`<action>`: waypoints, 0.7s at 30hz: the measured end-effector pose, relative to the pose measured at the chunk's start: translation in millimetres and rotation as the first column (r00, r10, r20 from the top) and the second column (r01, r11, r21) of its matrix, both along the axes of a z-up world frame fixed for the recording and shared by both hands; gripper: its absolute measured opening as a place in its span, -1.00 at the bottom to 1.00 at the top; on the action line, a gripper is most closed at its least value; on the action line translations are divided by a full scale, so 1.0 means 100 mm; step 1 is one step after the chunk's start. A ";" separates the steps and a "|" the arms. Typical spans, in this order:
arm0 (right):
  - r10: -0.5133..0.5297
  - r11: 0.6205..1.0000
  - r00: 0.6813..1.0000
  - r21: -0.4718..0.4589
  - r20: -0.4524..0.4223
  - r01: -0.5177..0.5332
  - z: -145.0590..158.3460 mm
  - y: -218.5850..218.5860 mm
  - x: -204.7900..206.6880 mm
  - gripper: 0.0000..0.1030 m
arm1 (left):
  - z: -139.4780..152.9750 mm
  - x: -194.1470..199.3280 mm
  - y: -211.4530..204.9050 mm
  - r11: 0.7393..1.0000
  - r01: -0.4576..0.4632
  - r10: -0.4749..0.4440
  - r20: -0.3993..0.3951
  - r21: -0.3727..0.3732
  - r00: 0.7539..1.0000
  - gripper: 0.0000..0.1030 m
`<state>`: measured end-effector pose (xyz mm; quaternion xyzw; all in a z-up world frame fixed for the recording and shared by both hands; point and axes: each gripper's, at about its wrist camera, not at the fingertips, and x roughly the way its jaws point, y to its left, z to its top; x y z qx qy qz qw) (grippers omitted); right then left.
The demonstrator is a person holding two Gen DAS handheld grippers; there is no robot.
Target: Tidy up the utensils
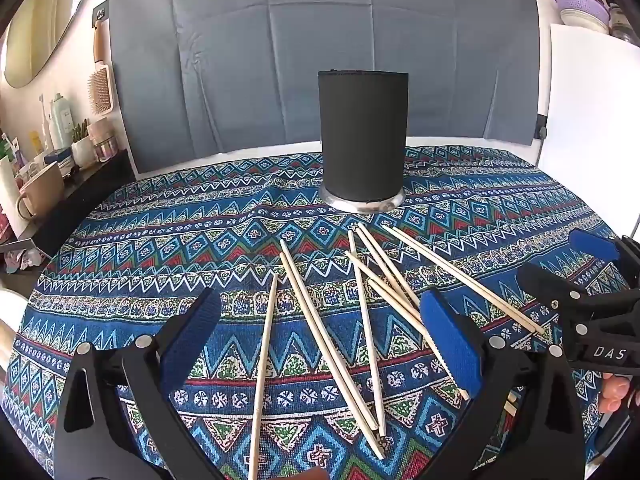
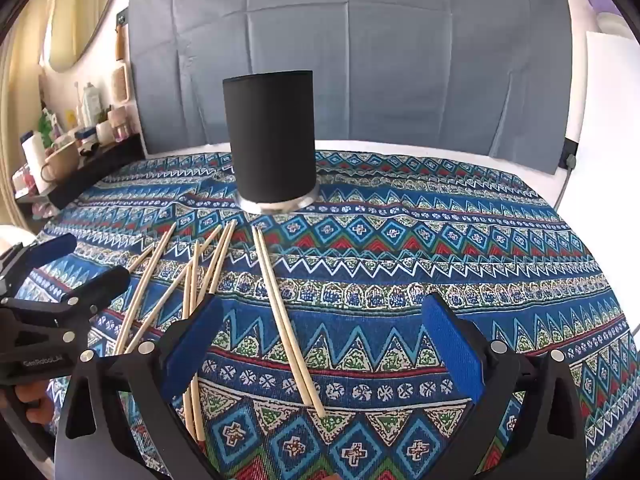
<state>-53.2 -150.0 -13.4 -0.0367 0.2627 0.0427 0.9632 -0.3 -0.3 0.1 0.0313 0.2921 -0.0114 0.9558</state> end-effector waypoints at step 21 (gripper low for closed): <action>0.008 1.000 1.000 0.002 -0.007 -0.008 -0.01 0.02 0.01 0.85 | 0.00 0.01 -0.02 1.000 0.001 -0.001 -0.008 0.010 1.000 0.89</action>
